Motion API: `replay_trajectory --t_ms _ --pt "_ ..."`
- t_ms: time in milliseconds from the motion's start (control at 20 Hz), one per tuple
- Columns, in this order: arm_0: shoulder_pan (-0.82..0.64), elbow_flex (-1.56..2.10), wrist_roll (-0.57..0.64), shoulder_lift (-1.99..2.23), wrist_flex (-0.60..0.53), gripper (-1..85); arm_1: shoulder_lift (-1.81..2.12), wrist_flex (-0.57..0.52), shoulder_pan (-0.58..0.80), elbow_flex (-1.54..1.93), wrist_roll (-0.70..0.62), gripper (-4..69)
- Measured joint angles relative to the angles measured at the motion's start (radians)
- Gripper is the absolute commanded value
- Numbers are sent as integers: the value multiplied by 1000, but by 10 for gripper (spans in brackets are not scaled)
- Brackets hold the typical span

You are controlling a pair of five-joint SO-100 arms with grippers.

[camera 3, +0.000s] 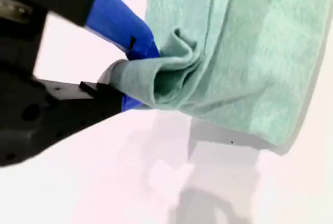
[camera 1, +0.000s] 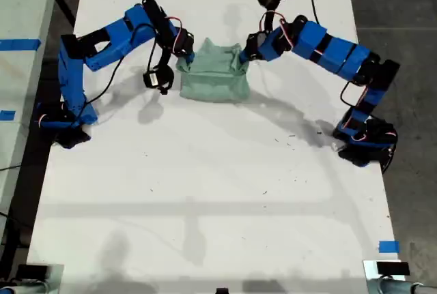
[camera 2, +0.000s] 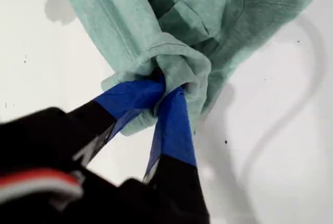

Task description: Fold tshirt

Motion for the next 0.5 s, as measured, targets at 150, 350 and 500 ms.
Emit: replay_trajectory --t_ms 150,350,500 --pt "-38 0 15 -86 -60 246 0 -67 38 81 -26 56" --pt "-109 0 26 -232 -78 353 -78 -155 118 218 -29 298" --pt "-132 0 9 -244 -60 352 -127 -163 164 267 -29 309"
